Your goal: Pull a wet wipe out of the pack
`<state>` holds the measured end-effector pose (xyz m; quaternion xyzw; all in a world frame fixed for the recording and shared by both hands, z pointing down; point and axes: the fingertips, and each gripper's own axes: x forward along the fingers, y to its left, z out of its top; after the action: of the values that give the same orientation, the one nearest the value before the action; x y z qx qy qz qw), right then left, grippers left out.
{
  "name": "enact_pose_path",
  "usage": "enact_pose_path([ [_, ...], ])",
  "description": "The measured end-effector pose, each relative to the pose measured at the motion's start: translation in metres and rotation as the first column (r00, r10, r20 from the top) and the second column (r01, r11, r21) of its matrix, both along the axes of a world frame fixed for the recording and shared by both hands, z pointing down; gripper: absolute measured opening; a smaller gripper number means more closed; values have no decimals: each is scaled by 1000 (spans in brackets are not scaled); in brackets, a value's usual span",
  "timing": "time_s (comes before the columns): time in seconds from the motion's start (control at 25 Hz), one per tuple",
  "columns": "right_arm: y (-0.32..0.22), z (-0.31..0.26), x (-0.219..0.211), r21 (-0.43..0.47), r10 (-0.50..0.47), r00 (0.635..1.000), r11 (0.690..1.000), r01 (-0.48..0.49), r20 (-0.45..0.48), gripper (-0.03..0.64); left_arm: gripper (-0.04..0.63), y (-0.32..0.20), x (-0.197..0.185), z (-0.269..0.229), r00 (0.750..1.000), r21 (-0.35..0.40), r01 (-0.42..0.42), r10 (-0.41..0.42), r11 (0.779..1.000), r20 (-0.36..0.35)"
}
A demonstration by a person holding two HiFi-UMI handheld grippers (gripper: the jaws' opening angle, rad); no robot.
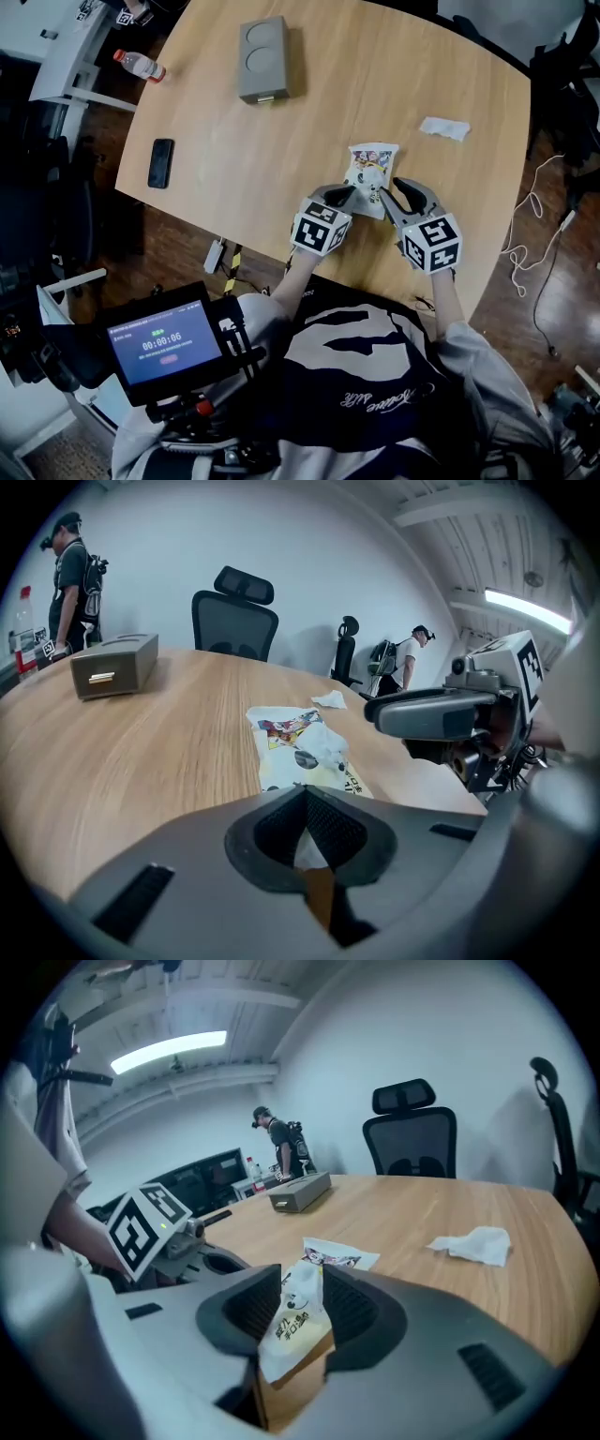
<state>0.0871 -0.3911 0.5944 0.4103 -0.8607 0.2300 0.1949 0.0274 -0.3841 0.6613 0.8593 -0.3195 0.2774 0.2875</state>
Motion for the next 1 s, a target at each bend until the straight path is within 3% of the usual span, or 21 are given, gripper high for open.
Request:
enact_pose_path([
  [0.16, -19, 17, -18, 9, -71, 993, 997, 72, -91, 128, 3, 0, -1, 1, 1000, 19, 3, -3, 1000, 17],
  [0.44, -31, 43, -28, -47, -59, 991, 997, 53, -123, 150, 3, -2, -1, 3, 999, 50, 7, -9, 999, 37],
  [0.52, -28, 43, -29, -48, -53, 991, 998, 47, -126, 100, 3, -2, -2, 3, 999, 52, 6, -8, 999, 38],
  [0.64, -21, 38, -33, -50, -46, 994, 998, 41, -95, 16, 3, -3, -3, 4, 999, 55, 7, -10, 998, 42],
  [1.0, 5, 9, -25, -66, 32, 997, 997, -27, 75, 9, 3, -4, 0, 7, 999, 56, 8, -11, 998, 43],
])
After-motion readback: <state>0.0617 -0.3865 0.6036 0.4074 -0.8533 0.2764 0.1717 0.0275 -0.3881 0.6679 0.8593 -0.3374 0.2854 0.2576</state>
